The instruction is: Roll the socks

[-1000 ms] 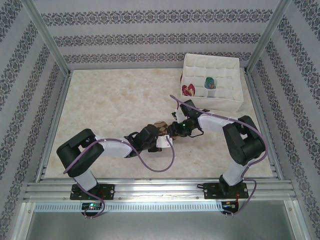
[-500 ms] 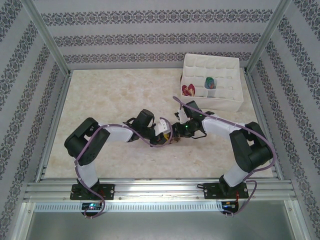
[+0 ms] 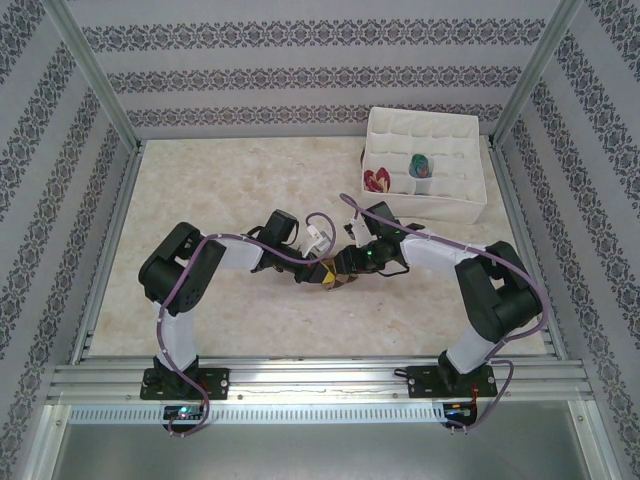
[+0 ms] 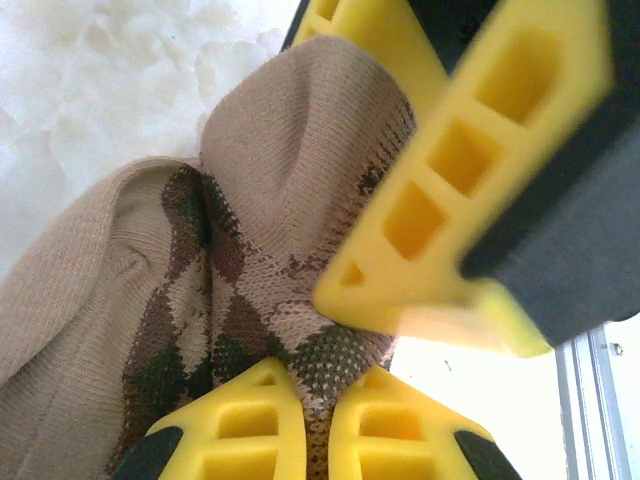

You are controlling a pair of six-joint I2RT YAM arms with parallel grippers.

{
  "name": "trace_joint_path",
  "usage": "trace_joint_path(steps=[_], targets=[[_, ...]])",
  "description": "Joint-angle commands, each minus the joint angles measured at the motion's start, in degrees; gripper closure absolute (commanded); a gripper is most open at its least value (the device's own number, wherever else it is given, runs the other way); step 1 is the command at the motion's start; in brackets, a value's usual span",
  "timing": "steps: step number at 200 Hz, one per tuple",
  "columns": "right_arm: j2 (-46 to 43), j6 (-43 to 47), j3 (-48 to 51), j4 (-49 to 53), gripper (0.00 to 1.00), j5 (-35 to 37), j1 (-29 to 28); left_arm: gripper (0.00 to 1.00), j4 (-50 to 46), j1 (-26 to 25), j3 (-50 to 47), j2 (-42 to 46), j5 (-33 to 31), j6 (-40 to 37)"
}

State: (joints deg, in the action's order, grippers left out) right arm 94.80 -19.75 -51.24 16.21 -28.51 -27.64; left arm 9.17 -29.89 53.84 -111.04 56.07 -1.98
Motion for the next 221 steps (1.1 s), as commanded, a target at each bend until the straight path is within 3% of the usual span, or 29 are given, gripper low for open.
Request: trace_joint_path(steps=[1, 30, 65, 114, 146, 221], targets=[[2.5, 0.2, 0.3, 1.7, 0.71, -0.4, -0.9, 0.89, -5.9, 1.0, -1.5, -1.3, -6.7, 1.5], [5.7, -0.6, -0.5, 3.2, 0.86, 1.0, -0.6, 0.79, -1.1, 0.8, -5.1, 4.8, -10.3, -1.6], [7.6, -1.3, -1.3, 4.0, 0.89, 1.5, -0.3, 0.73, 0.8, -1.5, -9.5, 14.1, -17.7, -12.3], [9.1, -1.9, -2.4, 5.2, 0.90, 1.4, -0.2, 0.59, 13.0, -12.0, -20.3, 24.5, -39.7, -30.7], [10.3, -2.3, -3.2, 5.8, 0.91, 0.5, -0.1, 0.56, 16.1, -18.0, -21.3, 23.8, -49.5, -37.6], [10.9, -2.1, -3.7, 6.8, 0.87, -1.0, 0.0, 0.49, 18.3, -22.1, -17.0, 12.7, -58.4, -40.5]])
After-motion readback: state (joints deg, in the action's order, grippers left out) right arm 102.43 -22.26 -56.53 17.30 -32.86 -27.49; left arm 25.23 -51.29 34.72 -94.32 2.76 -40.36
